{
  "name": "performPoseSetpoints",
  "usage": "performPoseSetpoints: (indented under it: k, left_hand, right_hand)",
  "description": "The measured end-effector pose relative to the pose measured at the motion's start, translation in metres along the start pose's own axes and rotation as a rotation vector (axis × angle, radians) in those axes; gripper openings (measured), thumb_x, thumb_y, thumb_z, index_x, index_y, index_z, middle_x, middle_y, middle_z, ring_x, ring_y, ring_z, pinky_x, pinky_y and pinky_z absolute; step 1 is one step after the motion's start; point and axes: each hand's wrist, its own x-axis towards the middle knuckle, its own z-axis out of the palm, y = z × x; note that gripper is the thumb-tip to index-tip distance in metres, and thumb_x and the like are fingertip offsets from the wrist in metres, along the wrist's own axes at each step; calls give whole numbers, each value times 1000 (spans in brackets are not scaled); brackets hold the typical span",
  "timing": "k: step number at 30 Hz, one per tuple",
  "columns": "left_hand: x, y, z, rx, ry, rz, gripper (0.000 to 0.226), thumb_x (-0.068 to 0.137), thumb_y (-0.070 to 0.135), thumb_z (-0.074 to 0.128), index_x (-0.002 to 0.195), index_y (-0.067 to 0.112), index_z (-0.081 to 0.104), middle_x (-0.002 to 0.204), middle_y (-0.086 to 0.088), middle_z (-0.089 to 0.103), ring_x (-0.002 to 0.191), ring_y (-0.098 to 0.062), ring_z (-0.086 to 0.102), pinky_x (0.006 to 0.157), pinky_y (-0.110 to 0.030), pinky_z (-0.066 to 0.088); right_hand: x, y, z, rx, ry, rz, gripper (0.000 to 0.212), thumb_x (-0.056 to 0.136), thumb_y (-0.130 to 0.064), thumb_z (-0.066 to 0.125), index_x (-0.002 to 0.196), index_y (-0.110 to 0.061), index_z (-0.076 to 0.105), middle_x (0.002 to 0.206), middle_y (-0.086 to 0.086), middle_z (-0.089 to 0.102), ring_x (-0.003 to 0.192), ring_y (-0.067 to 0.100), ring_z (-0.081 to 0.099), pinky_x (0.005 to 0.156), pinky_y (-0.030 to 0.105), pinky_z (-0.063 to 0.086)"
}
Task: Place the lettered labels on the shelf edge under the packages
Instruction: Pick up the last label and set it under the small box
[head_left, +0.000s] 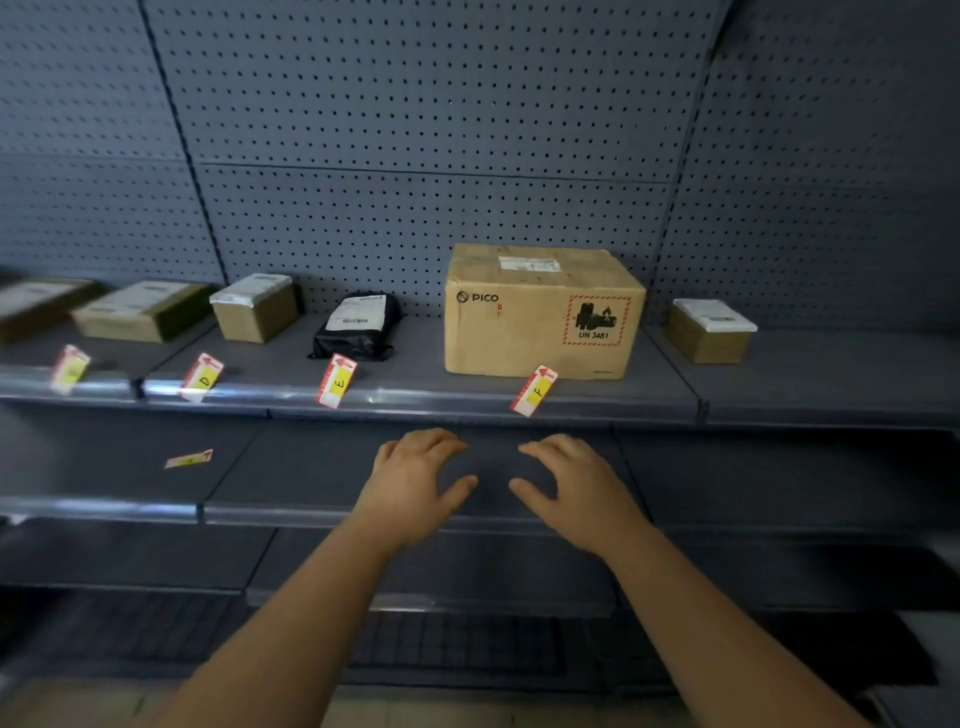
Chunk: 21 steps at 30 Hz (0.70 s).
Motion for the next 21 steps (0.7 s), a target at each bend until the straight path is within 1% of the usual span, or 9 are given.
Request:
performPoseSetpoints:
  k: [1, 5, 8, 11, 14, 18, 21]
  left_hand:
    - [-13, 0, -4, 14, 1, -19, 59, 80, 63, 37, 122, 27, 57, 129, 10, 52, 123, -12, 42, 101, -34, 26]
    - [-63, -13, -28, 60, 10, -118, 56, 80, 63, 41, 120, 28, 58, 128, 10, 53, 122, -13, 43, 99, -37, 28]
    - [-93, -30, -53, 108, 24, -164, 60, 79, 65, 34, 120, 27, 58, 127, 9, 53, 121, -15, 44, 99, -38, 29]
    - [-122, -50, -76, 137, 52, -207, 58, 80, 65, 35, 119, 27, 57, 124, 9, 54, 120, -15, 45, 100, -38, 30]
    - [-155, -81, -100, 156, 91, -266, 54, 83, 63, 39, 119, 28, 57, 124, 10, 54, 119, -13, 45, 99, -35, 29]
    - [-202, -139, -134, 180, 115, -350, 43, 86, 53, 53, 121, 28, 57, 128, 10, 52, 121, -14, 44, 99, -36, 28]
    - [-240, -188, -162, 219, 101, -383, 46, 84, 58, 47, 119, 28, 58, 127, 9, 55, 120, -16, 46, 99, -39, 31]
  right_hand:
    - [-7, -6, 5, 16, -6, -7, 53, 90, -58, 49, 134, -28, 51, 128, -9, 51, 118, 12, 45, 96, 37, 43]
    - [-27, -38, 27, 57, -50, -50, 52, 91, -55, 52, 135, -27, 50, 127, -7, 51, 120, 14, 45, 97, 36, 43]
    - [-27, -72, 38, 93, -82, -104, 52, 90, -54, 52, 135, -28, 50, 128, -8, 50, 121, 13, 44, 99, 36, 42]
    - [-19, -114, 49, 117, -107, -155, 52, 91, -55, 50, 136, -29, 48, 130, -9, 49, 122, 12, 43, 101, 36, 41]
    - [-8, -165, 67, 141, -131, -221, 50, 92, -54, 50, 136, -30, 49, 131, -9, 49, 123, 12, 43, 102, 36, 40]
    - [10, -239, 105, 168, -178, -290, 49, 92, -54, 50, 135, -30, 49, 131, -9, 49, 123, 12, 42, 102, 36, 40]
    - [25, -299, 142, 181, -204, -314, 48, 91, -55, 51, 132, -29, 51, 128, -8, 50, 120, 14, 44, 100, 38, 41]
